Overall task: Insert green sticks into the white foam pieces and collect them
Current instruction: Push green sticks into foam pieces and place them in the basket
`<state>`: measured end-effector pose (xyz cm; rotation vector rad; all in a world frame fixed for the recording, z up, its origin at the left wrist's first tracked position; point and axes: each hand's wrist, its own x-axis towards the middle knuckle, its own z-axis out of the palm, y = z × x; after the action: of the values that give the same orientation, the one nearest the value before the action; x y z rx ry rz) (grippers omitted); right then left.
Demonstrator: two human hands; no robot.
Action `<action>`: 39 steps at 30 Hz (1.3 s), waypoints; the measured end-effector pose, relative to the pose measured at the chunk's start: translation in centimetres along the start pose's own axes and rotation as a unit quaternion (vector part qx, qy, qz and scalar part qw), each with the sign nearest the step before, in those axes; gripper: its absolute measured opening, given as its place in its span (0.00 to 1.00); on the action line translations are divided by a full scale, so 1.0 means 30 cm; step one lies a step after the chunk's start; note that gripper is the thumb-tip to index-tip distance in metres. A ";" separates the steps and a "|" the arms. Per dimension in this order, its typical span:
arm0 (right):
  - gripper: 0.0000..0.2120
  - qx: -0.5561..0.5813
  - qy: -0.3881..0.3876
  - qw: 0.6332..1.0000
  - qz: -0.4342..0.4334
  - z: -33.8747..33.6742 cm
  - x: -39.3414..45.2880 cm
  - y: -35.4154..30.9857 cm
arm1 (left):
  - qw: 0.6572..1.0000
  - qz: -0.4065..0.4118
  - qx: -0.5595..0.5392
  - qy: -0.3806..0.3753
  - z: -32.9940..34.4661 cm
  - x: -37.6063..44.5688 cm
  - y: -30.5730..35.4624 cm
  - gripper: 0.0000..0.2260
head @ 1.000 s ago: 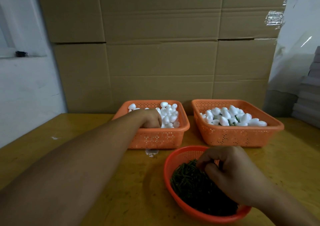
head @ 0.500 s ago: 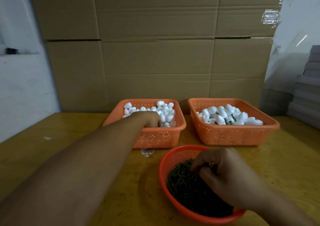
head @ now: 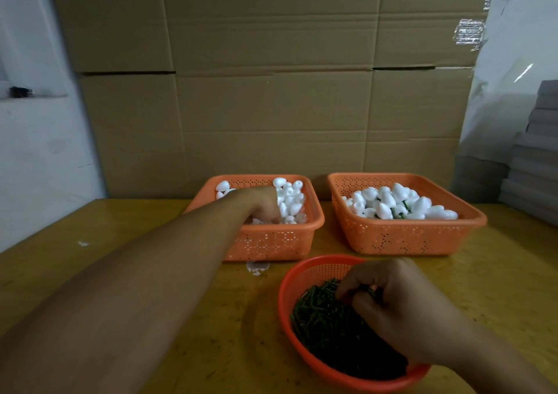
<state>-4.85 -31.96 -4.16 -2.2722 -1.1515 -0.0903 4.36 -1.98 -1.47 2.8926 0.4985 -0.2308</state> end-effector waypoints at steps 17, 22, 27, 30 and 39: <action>0.14 -0.027 -0.015 1.000 0.007 0.002 0.002 -0.002 | 0.844 0.226 -0.457 0.163 0.067 -0.360 0.006 0.09; 0.18 -0.053 -0.023 0.998 -0.017 0.009 0.009 -0.006 | 0.843 0.268 -0.445 0.138 0.135 -0.478 0.042 0.07; 0.08 -0.134 -0.098 0.986 -0.011 -0.001 0.011 -0.018 | 0.866 0.290 -0.356 0.197 0.221 -0.518 0.082 0.05; 0.10 -0.182 -0.148 0.972 0.020 -0.014 0.014 -0.035 | 0.862 0.300 -0.368 0.178 0.252 -0.530 0.092 0.03; 0.19 -0.277 -0.182 0.941 0.062 0.043 0.036 -0.073 | 0.832 0.295 -0.453 0.127 0.291 -0.543 0.099 0.10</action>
<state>-6.10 -29.52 -3.86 -2.9504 -1.2809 0.0703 -10.83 -11.74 -6.42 1.9792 -0.2400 0.3930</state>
